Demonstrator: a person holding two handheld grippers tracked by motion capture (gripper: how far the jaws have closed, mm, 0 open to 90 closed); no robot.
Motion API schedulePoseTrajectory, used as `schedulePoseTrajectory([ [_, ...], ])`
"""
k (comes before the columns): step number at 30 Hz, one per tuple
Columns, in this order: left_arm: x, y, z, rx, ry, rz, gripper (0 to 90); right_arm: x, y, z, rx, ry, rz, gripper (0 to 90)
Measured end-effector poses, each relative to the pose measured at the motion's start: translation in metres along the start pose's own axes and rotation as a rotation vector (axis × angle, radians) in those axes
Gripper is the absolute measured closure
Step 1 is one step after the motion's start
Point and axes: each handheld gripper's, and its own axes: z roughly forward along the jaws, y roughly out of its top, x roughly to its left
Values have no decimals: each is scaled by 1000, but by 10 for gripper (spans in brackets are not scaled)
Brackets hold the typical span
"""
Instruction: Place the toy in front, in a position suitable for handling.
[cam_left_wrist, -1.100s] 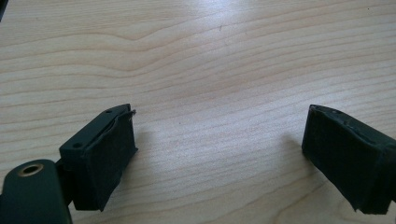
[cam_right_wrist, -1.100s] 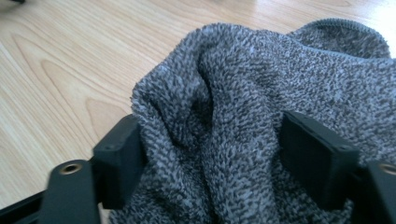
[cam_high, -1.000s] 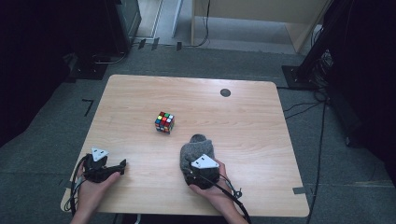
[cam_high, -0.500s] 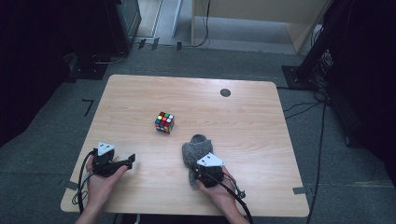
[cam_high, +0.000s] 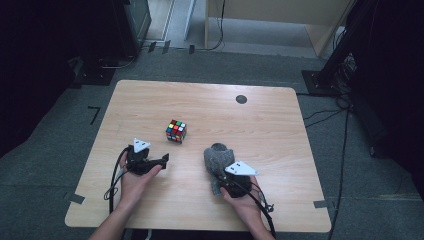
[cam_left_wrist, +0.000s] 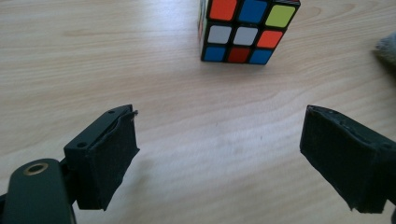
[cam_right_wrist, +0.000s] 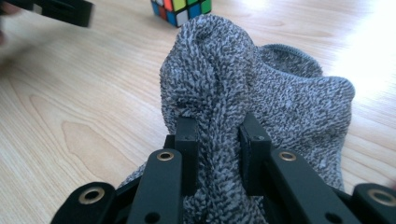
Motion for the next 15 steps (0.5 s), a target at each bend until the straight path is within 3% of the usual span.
schedulePoseTrajectory([
  [6, -14, 12, 22, 3, 13, 26, 111, -8, -2, -11, -29, -35, -6, 747],
  [15, -23, 26, 48, -14, 33, 22, 117, -17, -10, -26, -39, -70, 25, 740],
])
